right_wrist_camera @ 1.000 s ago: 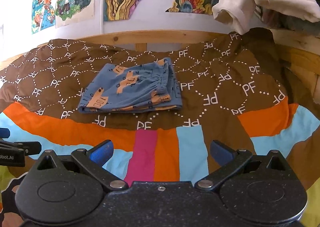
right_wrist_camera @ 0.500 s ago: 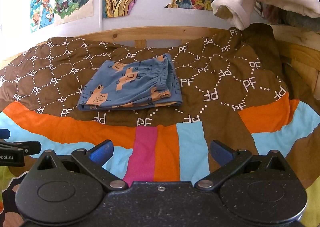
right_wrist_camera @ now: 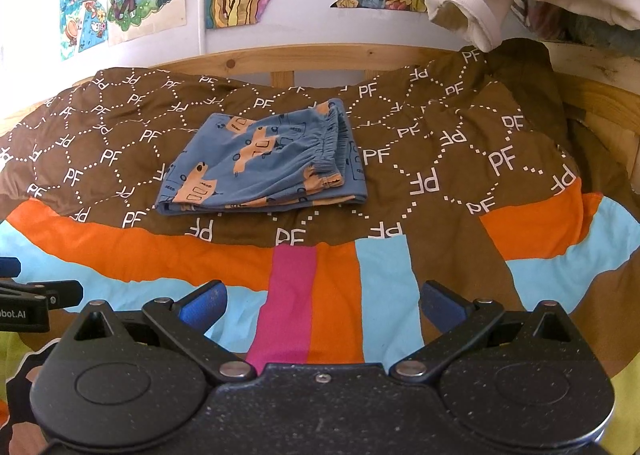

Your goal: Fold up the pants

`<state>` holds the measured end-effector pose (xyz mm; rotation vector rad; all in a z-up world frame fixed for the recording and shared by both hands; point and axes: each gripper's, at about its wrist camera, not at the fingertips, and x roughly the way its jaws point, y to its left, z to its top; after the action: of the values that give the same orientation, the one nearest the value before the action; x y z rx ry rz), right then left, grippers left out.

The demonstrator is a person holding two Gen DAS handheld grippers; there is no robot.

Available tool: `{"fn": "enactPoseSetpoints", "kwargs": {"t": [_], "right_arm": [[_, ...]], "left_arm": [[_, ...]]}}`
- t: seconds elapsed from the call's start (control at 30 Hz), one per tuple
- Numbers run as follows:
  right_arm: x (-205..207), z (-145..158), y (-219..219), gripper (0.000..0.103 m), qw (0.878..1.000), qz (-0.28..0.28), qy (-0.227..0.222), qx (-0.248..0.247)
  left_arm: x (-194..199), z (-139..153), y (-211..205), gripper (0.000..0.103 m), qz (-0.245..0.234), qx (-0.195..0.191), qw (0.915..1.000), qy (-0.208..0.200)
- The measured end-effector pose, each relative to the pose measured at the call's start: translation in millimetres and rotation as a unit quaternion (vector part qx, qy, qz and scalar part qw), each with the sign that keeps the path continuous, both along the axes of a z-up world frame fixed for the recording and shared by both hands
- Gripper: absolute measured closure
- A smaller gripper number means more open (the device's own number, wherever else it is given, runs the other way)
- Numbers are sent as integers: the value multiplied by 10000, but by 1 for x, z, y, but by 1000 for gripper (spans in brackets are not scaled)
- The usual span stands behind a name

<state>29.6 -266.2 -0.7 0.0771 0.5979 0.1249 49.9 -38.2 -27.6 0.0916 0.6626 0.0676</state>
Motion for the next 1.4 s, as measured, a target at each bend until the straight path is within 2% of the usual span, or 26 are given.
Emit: {"fn": "enactPoseSetpoints", "kwargs": {"t": [1.4], "right_arm": [[2,-4,0,1,9999,53,87,-10]], "left_arm": [[-2,-3,0,0,-12,22,9999,106]]}}
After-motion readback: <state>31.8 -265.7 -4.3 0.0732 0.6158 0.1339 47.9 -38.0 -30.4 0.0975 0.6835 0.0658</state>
